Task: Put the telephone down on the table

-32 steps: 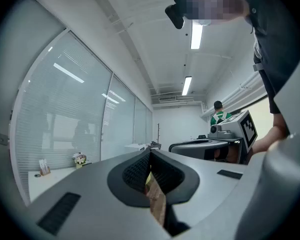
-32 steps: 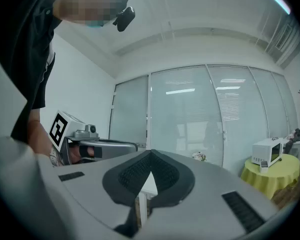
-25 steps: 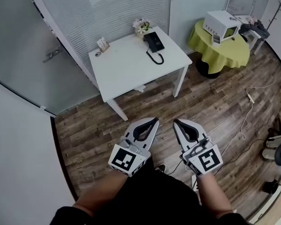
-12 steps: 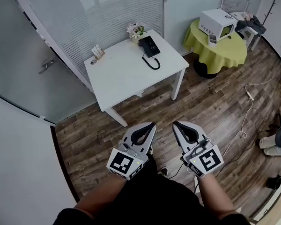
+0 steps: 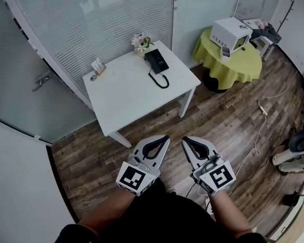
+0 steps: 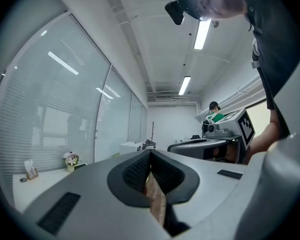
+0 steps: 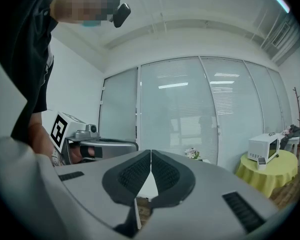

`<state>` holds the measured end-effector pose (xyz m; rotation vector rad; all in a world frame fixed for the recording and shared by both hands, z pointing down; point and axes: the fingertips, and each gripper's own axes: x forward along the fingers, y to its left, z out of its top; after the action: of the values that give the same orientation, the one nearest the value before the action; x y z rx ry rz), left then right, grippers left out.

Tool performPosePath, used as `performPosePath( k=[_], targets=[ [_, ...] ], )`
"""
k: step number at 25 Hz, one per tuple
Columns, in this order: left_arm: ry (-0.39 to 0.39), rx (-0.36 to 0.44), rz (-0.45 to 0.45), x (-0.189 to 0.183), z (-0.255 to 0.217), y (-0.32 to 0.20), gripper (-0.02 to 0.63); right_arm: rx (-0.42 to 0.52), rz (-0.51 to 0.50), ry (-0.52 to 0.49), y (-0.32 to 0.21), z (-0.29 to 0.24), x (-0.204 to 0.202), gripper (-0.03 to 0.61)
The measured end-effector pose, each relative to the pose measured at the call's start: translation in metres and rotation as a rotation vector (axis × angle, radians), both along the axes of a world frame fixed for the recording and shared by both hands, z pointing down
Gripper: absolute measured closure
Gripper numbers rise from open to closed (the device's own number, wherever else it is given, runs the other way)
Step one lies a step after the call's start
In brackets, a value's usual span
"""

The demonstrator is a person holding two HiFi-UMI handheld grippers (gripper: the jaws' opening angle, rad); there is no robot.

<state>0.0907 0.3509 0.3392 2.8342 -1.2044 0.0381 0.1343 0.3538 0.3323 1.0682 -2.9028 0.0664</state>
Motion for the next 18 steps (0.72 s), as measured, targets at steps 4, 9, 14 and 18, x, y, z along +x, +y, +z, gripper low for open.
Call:
performPosePath(
  k=[4,9,14,18],
  targets=[
    [-0.007,0.007,0.022,-0.012,-0.003,-0.032,0.604,-0.004,0.014,0.008,-0.029,0.0,-0.015,0.555],
    [0.001,0.015,0.048,-0.025,-0.002,-0.062,0.604,-0.012,0.036,0.008,-0.06,0.001,-0.03,0.555],
    [0.019,0.019,0.07,-0.035,0.0,-0.086,0.604,-0.024,0.08,0.003,-0.082,0.007,-0.034,0.555],
    [-0.014,0.029,0.079,-0.039,-0.001,-0.102,0.604,-0.018,0.084,-0.017,-0.096,0.0,-0.037,0.555]
  ],
)
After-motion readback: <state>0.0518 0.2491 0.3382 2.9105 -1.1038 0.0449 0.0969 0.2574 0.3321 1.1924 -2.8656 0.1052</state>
